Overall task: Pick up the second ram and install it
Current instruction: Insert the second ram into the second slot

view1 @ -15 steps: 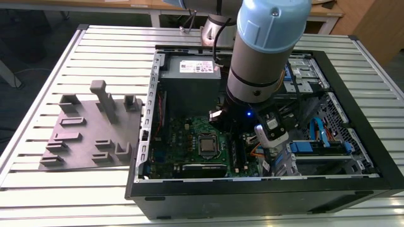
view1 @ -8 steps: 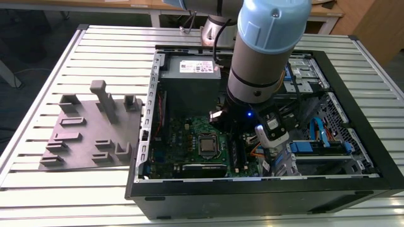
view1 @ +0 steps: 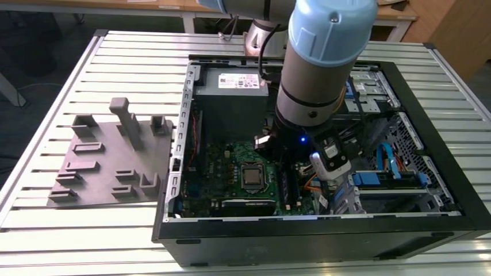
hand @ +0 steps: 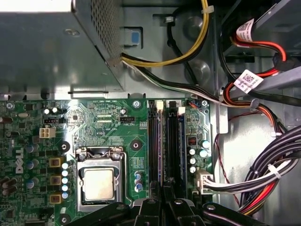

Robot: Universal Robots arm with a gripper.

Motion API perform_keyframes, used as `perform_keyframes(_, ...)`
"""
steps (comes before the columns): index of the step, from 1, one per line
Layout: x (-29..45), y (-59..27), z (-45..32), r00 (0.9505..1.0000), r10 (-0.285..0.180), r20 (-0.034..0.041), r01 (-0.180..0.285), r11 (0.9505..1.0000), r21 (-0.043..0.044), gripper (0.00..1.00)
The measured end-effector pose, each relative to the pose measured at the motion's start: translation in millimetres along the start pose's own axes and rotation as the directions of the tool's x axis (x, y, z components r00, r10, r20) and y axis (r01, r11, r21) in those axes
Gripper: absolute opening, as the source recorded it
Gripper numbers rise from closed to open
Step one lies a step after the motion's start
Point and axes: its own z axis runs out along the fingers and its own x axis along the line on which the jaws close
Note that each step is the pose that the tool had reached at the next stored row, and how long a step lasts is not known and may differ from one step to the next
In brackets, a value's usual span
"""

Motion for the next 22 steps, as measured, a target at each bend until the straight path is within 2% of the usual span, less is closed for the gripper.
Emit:
perform_keyframes(8, 0.1, 0.8, 2.3, 1.0, 0.0, 0.0002, 0.0, 1.0, 0.0082, 0.14)
perform_keyframes(22, -0.5, 1.5, 3.8, 1.0, 0.002, 0.0004, -0.002, 0.9999, 0.0116, 0.14)
